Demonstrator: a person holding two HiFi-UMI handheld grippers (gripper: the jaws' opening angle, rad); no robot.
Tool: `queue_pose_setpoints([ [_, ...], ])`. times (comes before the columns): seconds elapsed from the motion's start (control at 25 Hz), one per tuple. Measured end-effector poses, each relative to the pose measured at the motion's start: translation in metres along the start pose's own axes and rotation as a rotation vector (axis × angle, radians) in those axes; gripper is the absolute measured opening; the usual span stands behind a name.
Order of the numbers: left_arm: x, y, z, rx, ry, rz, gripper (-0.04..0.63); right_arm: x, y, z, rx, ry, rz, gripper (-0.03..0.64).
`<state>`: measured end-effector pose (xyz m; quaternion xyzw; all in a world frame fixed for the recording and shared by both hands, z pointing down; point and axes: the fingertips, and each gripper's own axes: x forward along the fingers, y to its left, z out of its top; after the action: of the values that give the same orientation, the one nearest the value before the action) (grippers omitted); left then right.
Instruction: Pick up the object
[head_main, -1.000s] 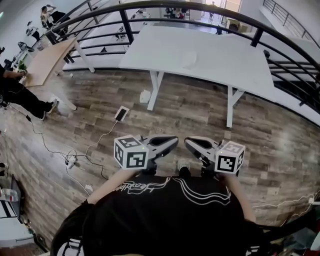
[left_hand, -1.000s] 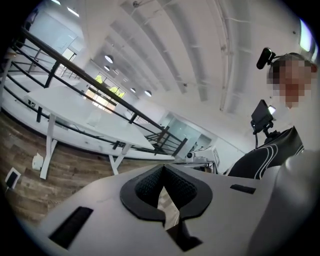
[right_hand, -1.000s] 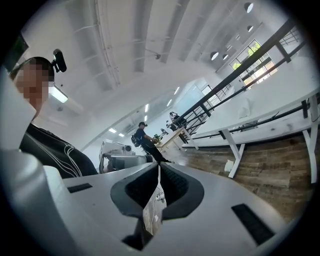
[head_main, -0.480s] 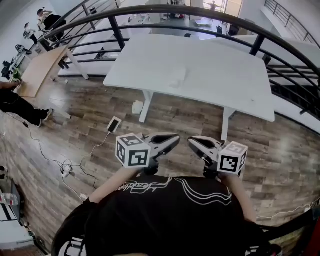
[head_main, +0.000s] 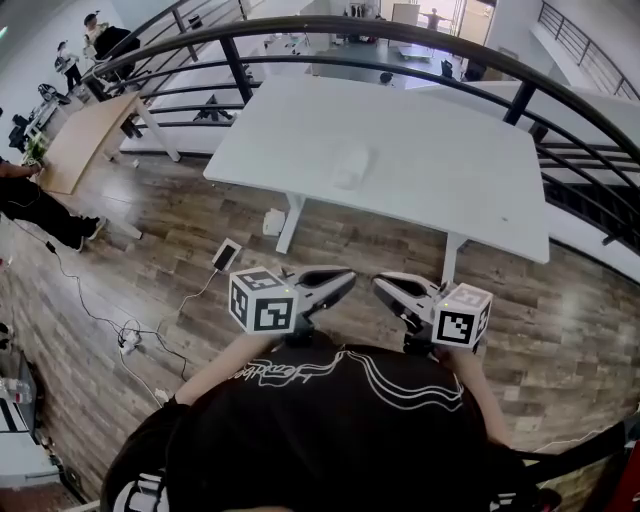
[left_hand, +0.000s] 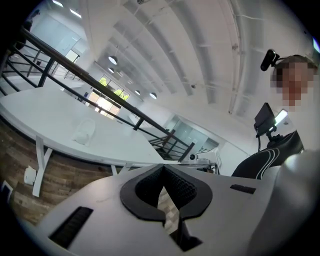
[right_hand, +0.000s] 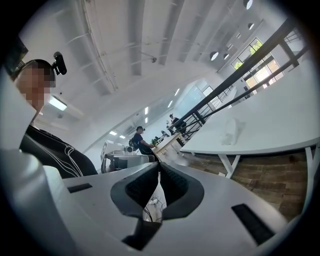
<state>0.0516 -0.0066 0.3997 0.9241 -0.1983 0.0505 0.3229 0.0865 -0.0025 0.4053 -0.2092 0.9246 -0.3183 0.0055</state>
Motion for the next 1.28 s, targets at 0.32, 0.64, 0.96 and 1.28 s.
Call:
queue_pose_setpoints([
  [0.32, 0.025, 0.003, 0.008, 0.001, 0.036, -0.04, 0.008, -0.018, -0.017, 0.01, 0.029, -0.049, -0.045, 0.017],
  [0.64, 0.051, 0.003, 0.02, 0.034, 0.076, -0.113, 0.008, -0.037, -0.035, 0.025, 0.042, -0.113, -0.114, 0.017],
  [0.96, 0.048, 0.045, 0.039, 0.015, 0.074, -0.11, 0.008, -0.012, -0.066, 0.039, 0.07, -0.115, -0.14, 0.017],
  [1.28, 0.051, 0.11, 0.066, -0.028, 0.066, -0.096, 0.008, 0.04, -0.111, 0.058, 0.099, -0.08, -0.126, 0.017],
])
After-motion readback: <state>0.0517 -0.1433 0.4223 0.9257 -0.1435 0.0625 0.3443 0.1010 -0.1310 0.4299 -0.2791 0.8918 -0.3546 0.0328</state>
